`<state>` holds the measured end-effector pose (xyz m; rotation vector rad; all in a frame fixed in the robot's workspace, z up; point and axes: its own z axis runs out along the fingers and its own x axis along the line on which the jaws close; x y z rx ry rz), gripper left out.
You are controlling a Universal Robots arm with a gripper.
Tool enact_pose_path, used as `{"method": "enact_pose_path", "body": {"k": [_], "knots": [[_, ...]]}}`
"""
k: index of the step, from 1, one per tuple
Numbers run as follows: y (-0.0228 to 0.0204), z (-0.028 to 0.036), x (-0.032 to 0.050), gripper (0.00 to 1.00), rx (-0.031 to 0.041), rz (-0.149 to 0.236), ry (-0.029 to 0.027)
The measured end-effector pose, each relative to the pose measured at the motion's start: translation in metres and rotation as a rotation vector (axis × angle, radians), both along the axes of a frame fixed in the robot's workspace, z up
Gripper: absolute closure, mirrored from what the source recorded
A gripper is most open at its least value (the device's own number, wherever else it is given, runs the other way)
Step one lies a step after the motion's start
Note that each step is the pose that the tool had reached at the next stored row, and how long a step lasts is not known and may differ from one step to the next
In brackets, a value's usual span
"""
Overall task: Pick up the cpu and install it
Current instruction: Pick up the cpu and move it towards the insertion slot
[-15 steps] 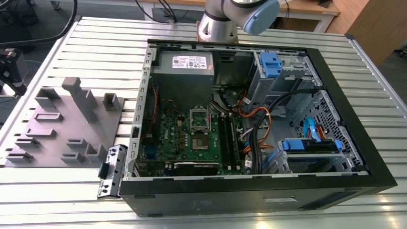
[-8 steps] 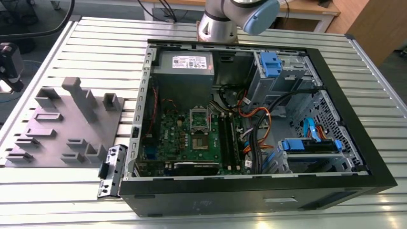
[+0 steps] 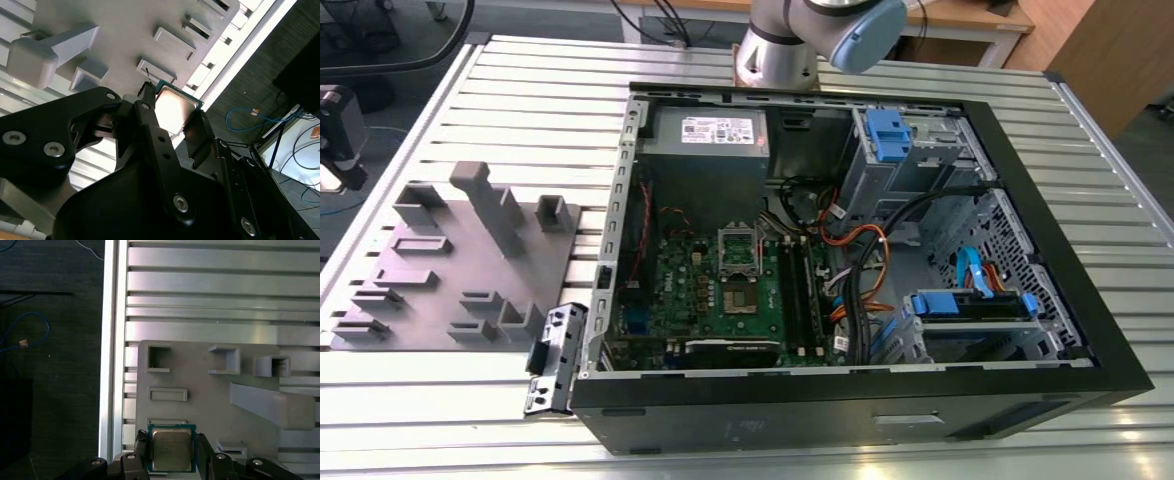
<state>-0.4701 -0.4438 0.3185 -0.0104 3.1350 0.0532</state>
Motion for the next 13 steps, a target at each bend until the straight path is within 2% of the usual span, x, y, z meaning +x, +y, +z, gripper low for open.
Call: {"method": "enact_pose_path", "body": {"k": [6, 13], "knots": [[0.0000, 0.0045, 0.0000, 0.53, 0.0000, 0.000, 0.0001], [0.0000, 0.0048, 0.0000, 0.53, 0.0000, 0.000, 0.0001]]}}
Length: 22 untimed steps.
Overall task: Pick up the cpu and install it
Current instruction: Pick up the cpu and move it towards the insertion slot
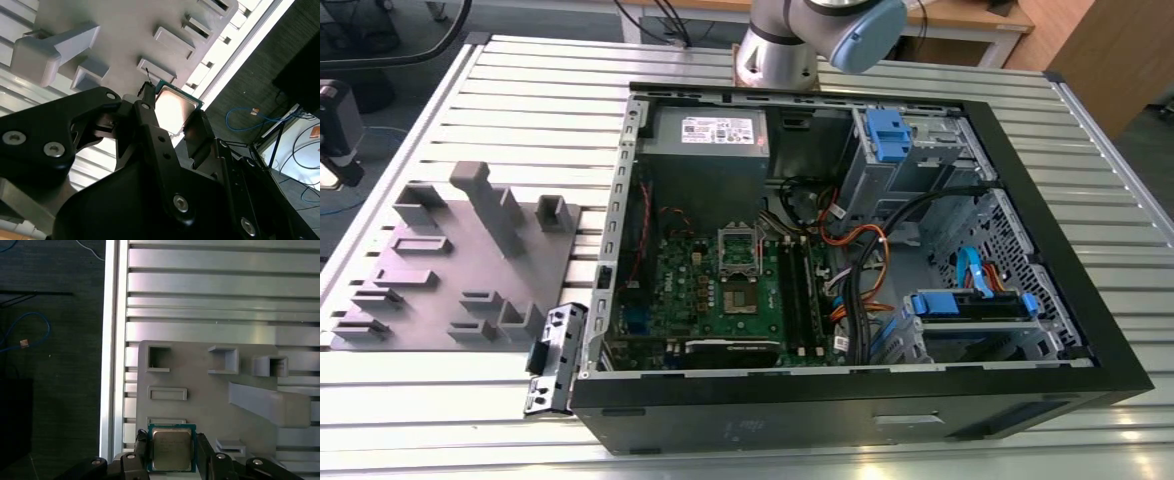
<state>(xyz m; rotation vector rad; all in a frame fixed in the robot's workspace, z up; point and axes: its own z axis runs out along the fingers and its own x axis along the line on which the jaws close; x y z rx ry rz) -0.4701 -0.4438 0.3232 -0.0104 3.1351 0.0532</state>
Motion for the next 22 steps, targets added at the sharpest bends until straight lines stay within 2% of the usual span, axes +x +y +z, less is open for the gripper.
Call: {"method": "enact_pose_path", "body": {"k": [7, 13, 22], "knots": [[0.0000, 0.0053, 0.0000, 0.53, 0.0000, 0.000, 0.0000], [0.0000, 0.0056, 0.0012, 0.53, -0.0001, 0.000, 0.0001], [0.0000, 0.0055, 0.0168, 0.53, 0.0001, 0.000, -0.0001]]}}
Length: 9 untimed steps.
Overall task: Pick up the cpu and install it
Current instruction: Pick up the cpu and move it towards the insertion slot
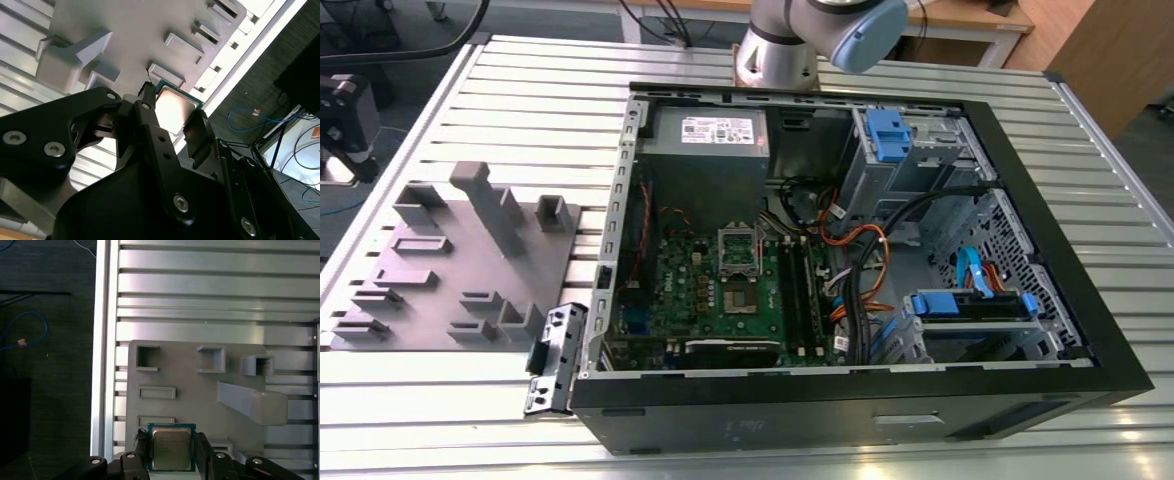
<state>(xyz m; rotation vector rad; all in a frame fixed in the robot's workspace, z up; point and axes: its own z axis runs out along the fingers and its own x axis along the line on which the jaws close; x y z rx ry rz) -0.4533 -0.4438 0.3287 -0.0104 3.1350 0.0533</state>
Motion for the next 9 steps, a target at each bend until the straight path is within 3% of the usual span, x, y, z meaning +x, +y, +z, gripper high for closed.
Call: {"method": "enact_pose_path", "body": {"k": [9], "knots": [[0.0000, 0.0000, 0.0147, 0.53, 0.0000, 0.000, 0.0000]]}}
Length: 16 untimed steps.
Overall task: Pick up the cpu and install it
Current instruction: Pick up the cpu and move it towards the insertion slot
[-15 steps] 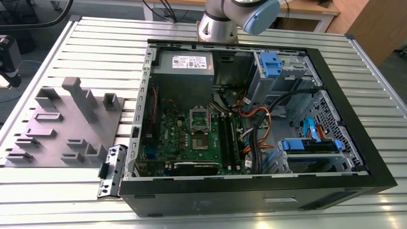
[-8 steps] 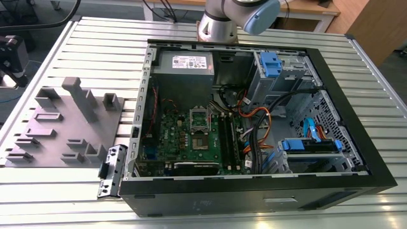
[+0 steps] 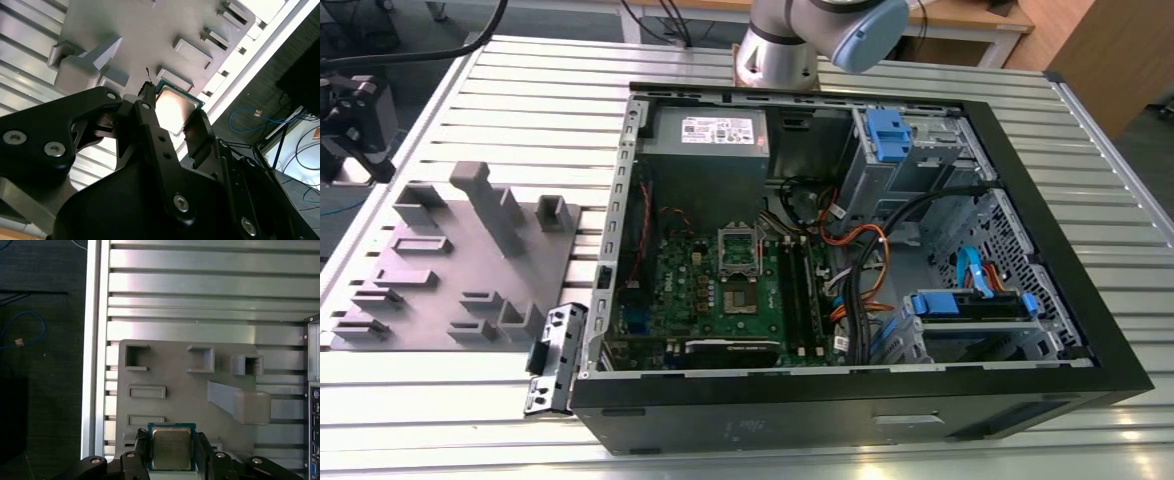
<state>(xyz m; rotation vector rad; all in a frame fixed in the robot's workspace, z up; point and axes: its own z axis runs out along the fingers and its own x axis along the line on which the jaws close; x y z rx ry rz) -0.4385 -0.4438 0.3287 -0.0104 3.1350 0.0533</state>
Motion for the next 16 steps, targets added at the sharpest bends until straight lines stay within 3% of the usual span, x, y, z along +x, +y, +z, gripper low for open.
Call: {"method": "enact_pose_path", "body": {"k": [16], "knots": [[0.0000, 0.0001, 0.0217, 0.53, -0.0001, 0.000, 0.0001]]}}
